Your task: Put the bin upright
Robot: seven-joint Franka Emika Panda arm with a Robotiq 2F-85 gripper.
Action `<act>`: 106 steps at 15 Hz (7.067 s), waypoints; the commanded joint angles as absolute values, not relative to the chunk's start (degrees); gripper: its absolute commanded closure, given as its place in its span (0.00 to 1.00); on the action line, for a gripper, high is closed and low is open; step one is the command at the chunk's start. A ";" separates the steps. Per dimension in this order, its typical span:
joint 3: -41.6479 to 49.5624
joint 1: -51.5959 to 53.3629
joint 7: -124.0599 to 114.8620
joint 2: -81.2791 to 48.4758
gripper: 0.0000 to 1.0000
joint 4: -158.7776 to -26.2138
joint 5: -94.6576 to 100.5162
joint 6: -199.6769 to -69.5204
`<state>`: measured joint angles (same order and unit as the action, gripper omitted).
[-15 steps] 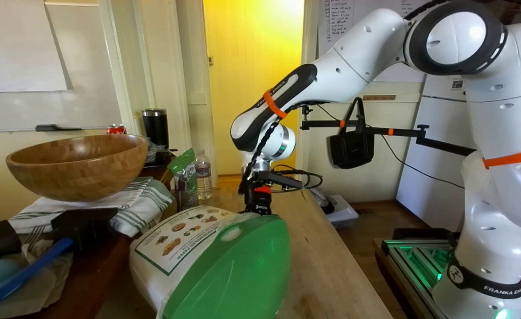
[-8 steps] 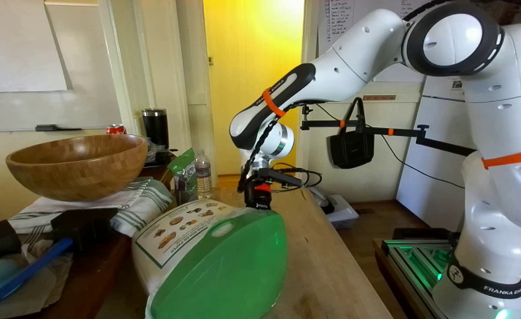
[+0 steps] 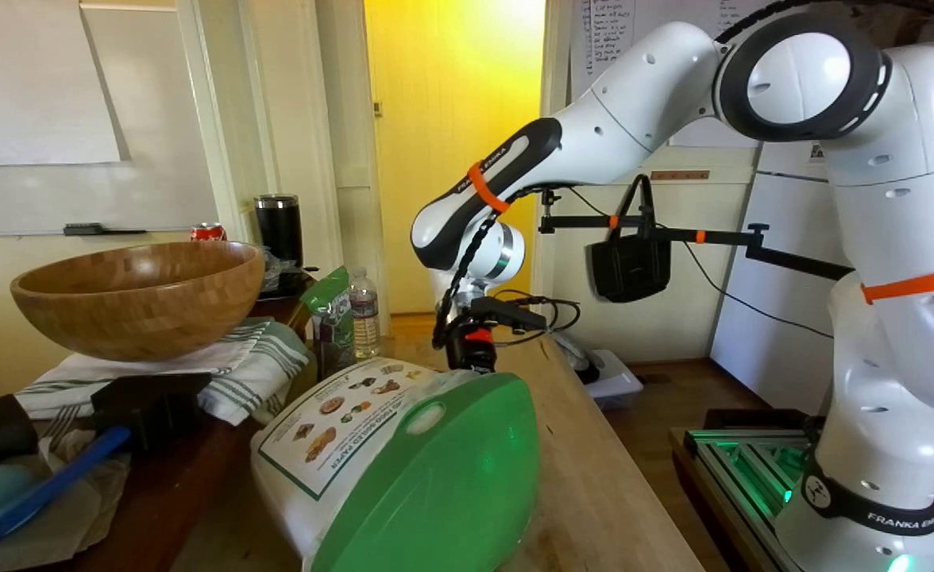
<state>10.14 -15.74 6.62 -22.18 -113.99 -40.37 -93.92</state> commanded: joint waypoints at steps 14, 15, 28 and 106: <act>11.31 -20.40 11.49 -24.04 0.98 -105.15 -36.87 -64.35; 11.40 -20.68 11.25 -24.56 0.98 -104.25 -37.19 -62.52; -4.85 -33.76 0.02 -33.88 0.98 -97.87 -32.82 -47.54; 13.14 -12.49 -32.70 1.38 0.00 -114.75 -16.36 -97.64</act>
